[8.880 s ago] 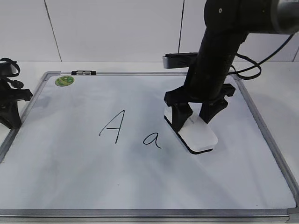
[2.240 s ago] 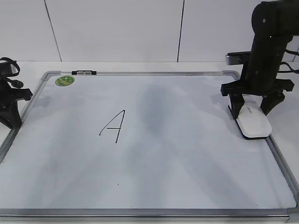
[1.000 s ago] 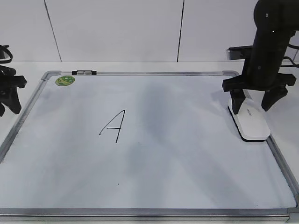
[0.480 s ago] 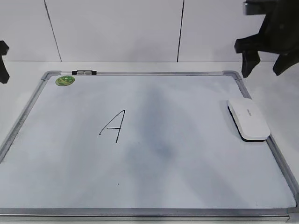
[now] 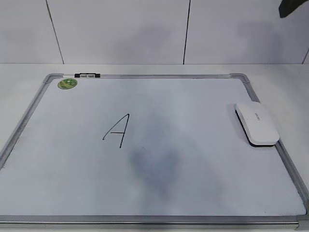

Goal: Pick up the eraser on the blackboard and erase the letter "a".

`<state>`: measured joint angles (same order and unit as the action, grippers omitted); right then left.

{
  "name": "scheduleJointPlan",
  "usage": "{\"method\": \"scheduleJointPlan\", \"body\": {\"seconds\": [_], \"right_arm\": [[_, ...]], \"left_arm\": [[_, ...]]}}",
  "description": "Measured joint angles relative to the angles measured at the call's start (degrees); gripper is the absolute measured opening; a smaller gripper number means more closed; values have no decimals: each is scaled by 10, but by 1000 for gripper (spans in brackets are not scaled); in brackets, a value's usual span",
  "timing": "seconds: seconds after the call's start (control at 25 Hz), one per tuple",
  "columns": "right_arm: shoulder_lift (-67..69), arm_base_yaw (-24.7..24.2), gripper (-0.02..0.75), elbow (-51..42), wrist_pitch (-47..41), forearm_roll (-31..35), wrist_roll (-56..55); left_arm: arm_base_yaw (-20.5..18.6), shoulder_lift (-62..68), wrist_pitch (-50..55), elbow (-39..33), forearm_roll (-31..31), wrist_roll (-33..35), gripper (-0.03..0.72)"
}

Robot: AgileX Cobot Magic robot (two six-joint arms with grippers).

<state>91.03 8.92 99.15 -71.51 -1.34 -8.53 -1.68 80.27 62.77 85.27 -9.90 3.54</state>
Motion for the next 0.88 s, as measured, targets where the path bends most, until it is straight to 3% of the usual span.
{"method": "scheduleJointPlan", "body": {"seconds": [0.36, 0.88], "right_arm": [[-65, 0, 591, 0, -4, 94, 1], [-272, 0, 591, -65, -7, 130, 11]], "left_arm": [[0, -121, 87, 1, -53, 0, 307], [0, -317, 101, 1, -54, -22, 266]]}}
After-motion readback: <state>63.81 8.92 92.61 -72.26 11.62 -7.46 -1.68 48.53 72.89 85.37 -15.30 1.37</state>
